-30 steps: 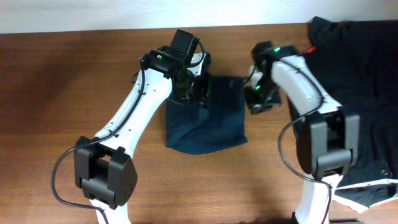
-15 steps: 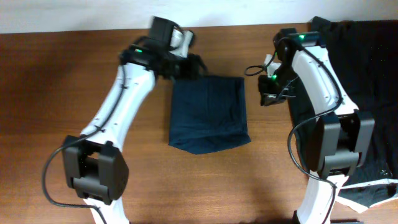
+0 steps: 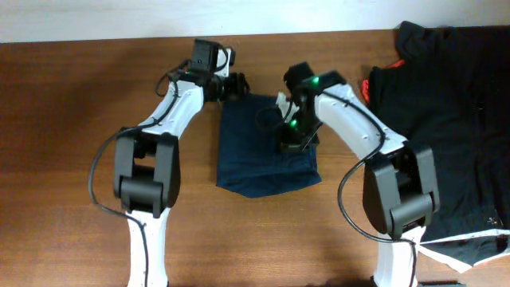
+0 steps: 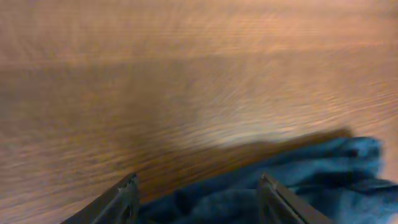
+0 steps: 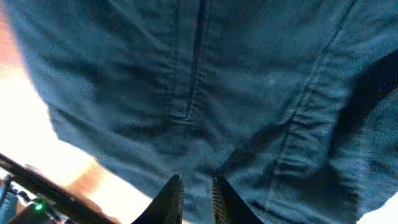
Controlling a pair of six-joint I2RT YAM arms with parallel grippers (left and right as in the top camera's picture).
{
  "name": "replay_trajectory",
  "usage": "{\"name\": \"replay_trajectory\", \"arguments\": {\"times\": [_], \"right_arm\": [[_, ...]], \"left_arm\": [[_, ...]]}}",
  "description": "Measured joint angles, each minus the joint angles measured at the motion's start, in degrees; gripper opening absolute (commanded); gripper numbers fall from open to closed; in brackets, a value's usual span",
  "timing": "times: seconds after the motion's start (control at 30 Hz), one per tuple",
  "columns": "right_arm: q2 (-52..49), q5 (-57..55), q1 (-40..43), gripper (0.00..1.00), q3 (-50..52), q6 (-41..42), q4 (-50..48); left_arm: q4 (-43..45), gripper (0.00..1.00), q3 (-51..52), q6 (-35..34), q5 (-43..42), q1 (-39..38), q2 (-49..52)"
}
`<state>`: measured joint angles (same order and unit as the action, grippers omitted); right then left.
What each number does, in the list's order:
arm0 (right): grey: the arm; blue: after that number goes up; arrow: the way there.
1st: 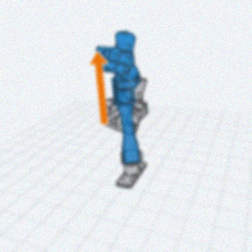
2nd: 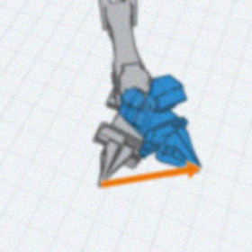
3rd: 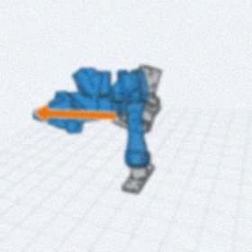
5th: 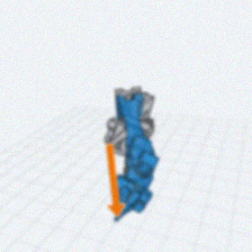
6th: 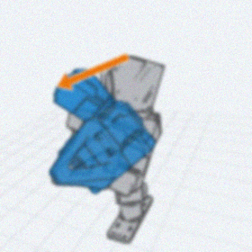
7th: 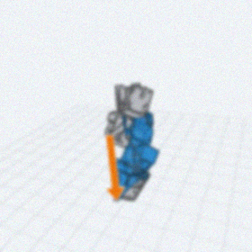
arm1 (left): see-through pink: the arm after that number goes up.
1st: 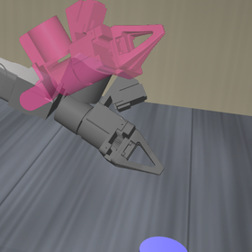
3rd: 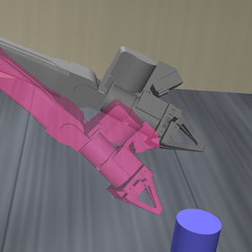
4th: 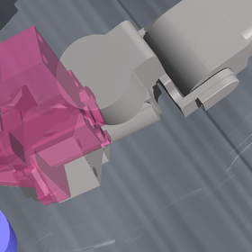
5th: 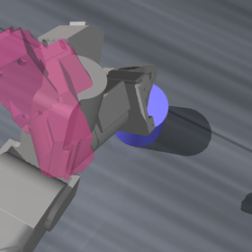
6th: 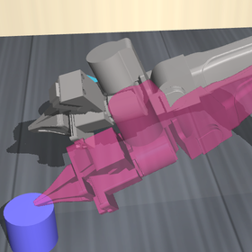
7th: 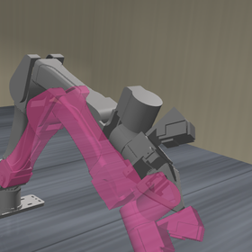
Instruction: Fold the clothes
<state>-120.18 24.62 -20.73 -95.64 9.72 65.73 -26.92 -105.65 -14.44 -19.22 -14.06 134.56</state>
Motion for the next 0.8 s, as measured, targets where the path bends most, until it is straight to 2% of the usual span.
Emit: {"name": "replay_trajectory", "arguments": {"times": [0.1, 0.13, 0.17, 0.27, 0.3, 0.37, 0.43, 0.57, 0.63, 0.7, 0.73, 0.8], "right_arm": [[0.2, 0.1, -0.4, 0.2, 6.4, 1.3, -5.7], [0.2, -0.1, -0.4, 0.2, 9.1, 1.9, -6.7], [0.2, -0.4, -0.4, 0.2, 11.2, 2.1, -7.3], [1.5, -2.8, 0.2, 0.2, 15.0, 2.4, -7.2], [1.9, -4.5, 0.5, 0.21, 15.4, 2.4, -6.5], [2.3, -9.2, 2.2, 0.26, 15.3, 2.5, -5.9], [2.4, -14.4, 5.2, 0.27, 13.9, 2.5, -5.8], [0.7, -22.6, 11.0, 0.28, 2.4, 2.3, 4.0], [0.6, -24.2, 11.7, 0.3, -3.9, 2.4, 8.5], [0.7, -25.0, 11.5, 0.34, -8.9, 2.3, 11.8], [0.7, -25.1, 11.3, 0.38, -10.6, 2.3, 13.1], [0.7, -25.0, 11.3, 0.39, -12.7, 2.4, 15.2]], "left_arm": [[-5.8, 0.59, -0.1, 0.4, 0.0, 0.0, 1.4], [-9.4, 0.51, -0.7, 0.5, 0.0, 0.1, 1.4], [-13.6, 0.47, -1.5, 0.7, 0.0, 0.1, 1.3], [-27.3, 0.44, -2.6, 1.1, 0.7, 0.1, 0.9], [-34.4, 0.42, -3.0, 1.2, 1.1, 0.1, 0.8], [-45.2, 0.39, -2.4, 1.2, 1.5, 0.2, 0.8], [-52.7, 0.38, -1.2, 1.5, 0.8, -0.2, 1.5], [-53.6, 0.39, -0.8, 2.5, -0.3, -2.2, 1.8], [-51.7, 0.44, -0.9, 2.7, -0.5, -2.2, 1.2], [-48.1, 0.75, -0.9, 3.0, -0.9, -1.6, -0.2], [-44.8, 0.8, -0.9, 3.3, -1.9, -1.2, -1.7], [-40.1, 0.85, -1.0, 4.7, -4.5, -0.8, -4.1]]}}
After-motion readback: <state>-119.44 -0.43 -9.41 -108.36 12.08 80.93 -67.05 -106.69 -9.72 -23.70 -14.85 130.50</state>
